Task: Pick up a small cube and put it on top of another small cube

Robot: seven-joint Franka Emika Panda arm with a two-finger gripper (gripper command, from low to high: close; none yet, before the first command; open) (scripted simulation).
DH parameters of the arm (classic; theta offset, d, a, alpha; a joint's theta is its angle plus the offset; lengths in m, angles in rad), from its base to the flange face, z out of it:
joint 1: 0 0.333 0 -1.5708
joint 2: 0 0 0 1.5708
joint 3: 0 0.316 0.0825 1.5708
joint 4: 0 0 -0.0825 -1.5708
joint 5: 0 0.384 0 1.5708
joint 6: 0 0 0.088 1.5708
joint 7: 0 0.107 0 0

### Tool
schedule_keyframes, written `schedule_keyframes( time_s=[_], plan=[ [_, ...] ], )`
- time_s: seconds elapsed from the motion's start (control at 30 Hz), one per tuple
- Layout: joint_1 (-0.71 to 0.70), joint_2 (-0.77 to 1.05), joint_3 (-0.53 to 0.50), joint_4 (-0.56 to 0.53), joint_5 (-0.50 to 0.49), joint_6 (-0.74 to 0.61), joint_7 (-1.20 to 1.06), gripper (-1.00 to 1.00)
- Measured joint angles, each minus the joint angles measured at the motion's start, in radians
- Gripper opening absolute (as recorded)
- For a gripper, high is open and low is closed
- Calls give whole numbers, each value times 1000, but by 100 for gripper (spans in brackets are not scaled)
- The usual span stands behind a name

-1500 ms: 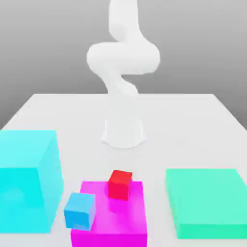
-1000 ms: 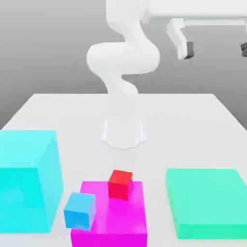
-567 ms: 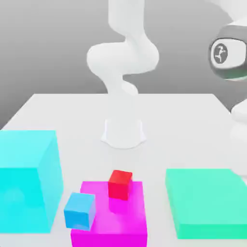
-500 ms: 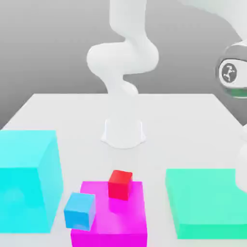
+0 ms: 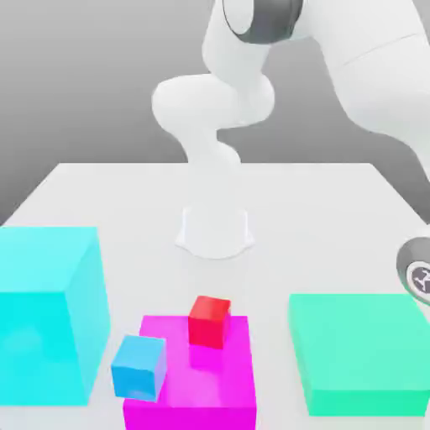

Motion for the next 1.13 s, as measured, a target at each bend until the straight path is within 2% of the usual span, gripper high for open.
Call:
schedule_keyframes(
  time_s=[0.17, 0.57, 0.87, 1.03, 1.07, 1.13],
  plan=[
    [-41, -156, 21, -61, 41, -93, -34, -100],
    [-255, -599, -87, -412, 160, -172, -188, -100],
    [-390, -925, -176, -677, 205, -231, -278, -100],
    [-404, -823, -185, -746, 208, -62, -286, -100],
    [-404, -807, -185, -752, 207, -40, -286, 100],
    [-404, -807, -185, -752, 207, -40, -286, 100]
  ],
)
